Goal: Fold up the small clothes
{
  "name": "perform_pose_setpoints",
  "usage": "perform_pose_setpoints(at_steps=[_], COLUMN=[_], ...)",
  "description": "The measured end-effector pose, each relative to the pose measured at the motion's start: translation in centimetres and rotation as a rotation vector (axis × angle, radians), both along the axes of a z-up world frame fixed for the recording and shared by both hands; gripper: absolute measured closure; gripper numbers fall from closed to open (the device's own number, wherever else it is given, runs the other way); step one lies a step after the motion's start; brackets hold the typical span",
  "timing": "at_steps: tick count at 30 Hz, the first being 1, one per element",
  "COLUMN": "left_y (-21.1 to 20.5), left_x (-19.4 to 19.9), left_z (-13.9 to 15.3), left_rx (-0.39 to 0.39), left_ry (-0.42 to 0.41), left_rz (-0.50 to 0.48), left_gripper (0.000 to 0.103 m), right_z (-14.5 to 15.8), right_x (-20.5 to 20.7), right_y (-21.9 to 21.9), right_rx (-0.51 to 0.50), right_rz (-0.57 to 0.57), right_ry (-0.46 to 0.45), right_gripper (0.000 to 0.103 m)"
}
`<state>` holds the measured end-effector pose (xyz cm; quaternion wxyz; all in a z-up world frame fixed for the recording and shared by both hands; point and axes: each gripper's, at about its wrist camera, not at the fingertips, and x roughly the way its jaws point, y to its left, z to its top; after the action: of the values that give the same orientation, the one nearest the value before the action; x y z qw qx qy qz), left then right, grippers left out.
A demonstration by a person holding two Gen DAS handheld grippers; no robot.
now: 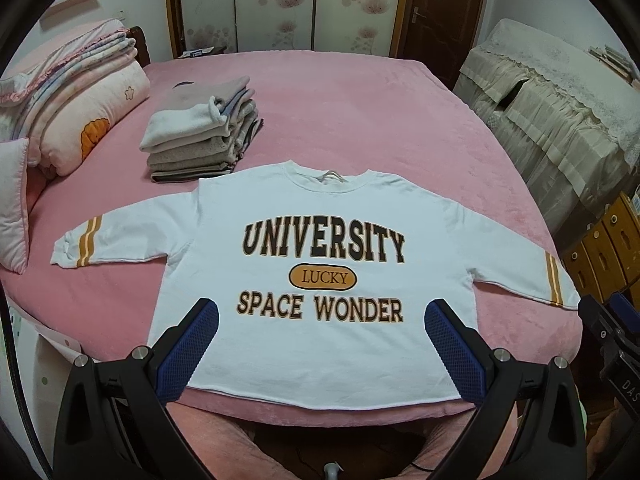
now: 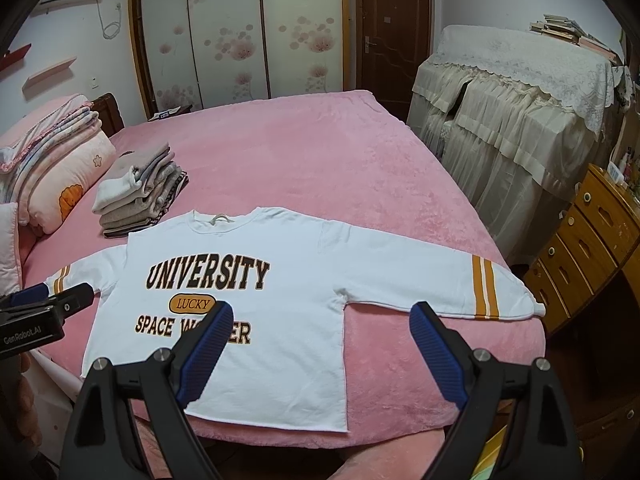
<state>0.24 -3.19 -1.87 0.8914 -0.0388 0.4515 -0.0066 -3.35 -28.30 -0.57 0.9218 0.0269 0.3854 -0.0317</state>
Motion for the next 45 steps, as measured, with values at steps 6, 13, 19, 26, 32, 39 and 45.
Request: perform_pose_setpoints(at_steps=[6, 13, 19, 26, 32, 39, 45], left_y=[-0.9, -2.3, -3.4, -5.9, -9.7, -14.8, -19.4], left_x=[-0.2, -0.7, -0.7, -0.4, 0.2, 1.5, 2.8], left_z=[0.3, 1.3, 2.7, 4.2, 4.4, 3.5, 2.1], left_rx=[-0.008, 0.034, 0.08, 0.09, 0.104, 0.117, 0.166], left_ry=[-0.017, -0.057, -0.093, -0.134, -0.158, -0.163, -0.2], left_rz=[-0.009, -0.03, -0.02, -0.073, -0.142, -0.217, -0.263], left_gripper=[0.001, 0.001, 0.001, 0.001, 0.001, 0.001, 0.001], right_z=[0.1, 0.5, 1.6, 2.5, 1.9, 1.0, -0.2], right_x=[0.1, 0.1, -0.1, -0.5, -0.8, -1.6, -1.5], right_y=[-1.2, -1.9, -2.5, -4.0, -6.6, -10.5, -14.6], right_rx=[0.017, 0.034, 0.055, 0.062, 0.098, 0.077, 0.086], right_rz=[0.005, 0.029, 0.055, 0.043, 0.023, -0.059, -0.139], right_ry=[-0.013, -0.028, -0.057, -0.099, -0.11, -0.134, -0.13], right_gripper=[0.012, 0.012, 0.012, 0.012, 0.012, 0.012, 0.013])
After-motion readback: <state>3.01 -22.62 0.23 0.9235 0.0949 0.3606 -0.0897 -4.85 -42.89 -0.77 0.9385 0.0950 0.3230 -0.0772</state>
